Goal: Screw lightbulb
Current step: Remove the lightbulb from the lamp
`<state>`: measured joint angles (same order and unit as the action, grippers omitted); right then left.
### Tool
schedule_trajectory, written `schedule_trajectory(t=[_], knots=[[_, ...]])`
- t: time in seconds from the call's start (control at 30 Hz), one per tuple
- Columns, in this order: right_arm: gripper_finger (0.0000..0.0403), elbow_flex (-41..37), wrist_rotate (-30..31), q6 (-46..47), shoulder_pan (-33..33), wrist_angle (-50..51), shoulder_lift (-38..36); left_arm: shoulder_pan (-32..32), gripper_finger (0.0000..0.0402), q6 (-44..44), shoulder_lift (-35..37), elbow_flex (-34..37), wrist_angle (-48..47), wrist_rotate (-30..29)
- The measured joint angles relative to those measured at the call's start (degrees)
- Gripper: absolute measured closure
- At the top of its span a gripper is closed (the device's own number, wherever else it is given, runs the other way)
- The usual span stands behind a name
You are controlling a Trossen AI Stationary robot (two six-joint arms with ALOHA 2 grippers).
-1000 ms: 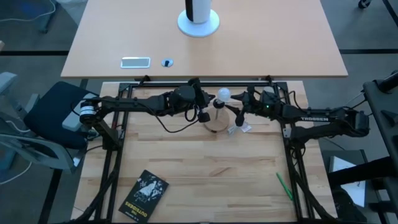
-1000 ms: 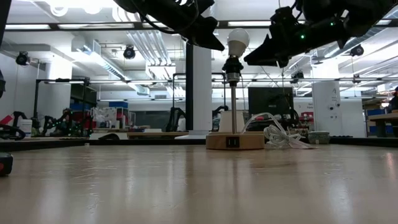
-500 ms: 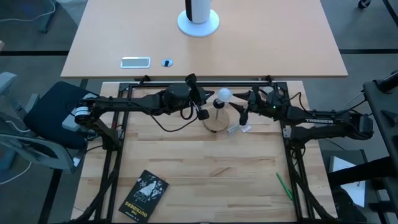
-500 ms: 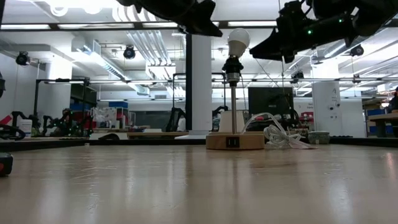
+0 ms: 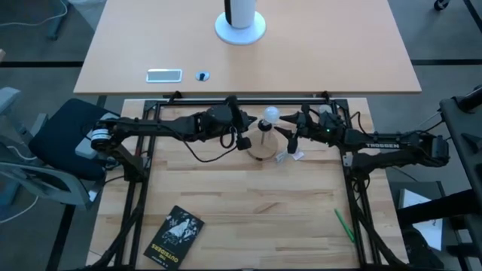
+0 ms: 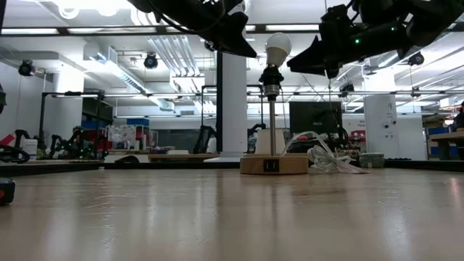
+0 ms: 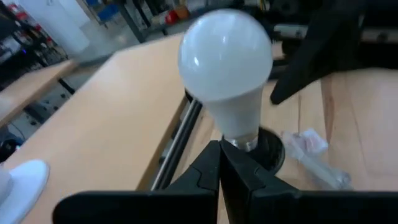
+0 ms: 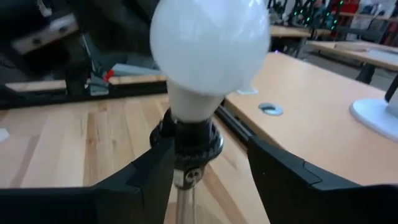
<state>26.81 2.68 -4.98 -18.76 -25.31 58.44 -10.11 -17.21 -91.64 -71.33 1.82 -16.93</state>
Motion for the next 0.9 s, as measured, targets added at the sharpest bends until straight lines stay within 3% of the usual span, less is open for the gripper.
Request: schedule_trajectory(t=[0.3, 0.53, 0.9], knots=[[0.0191, 0.1, -1.66, 0.32, 0.0, -4.46, 2.92, -0.22, 0.0401, 1.68, 0.02, 5.41, 13.64, 4.2], [0.0181, 2.65, -3.19, -0.7, 0.0, -11.69, 9.55, -1.86, 0.0401, 3.26, -0.72, 7.65, 16.16, 3.91], [0.0198, 7.62, -3.29, -5.66, 0.0, -13.01, 15.71, -1.79, 0.0401, 2.98, -3.78, 7.54, 16.41, 5.7]])
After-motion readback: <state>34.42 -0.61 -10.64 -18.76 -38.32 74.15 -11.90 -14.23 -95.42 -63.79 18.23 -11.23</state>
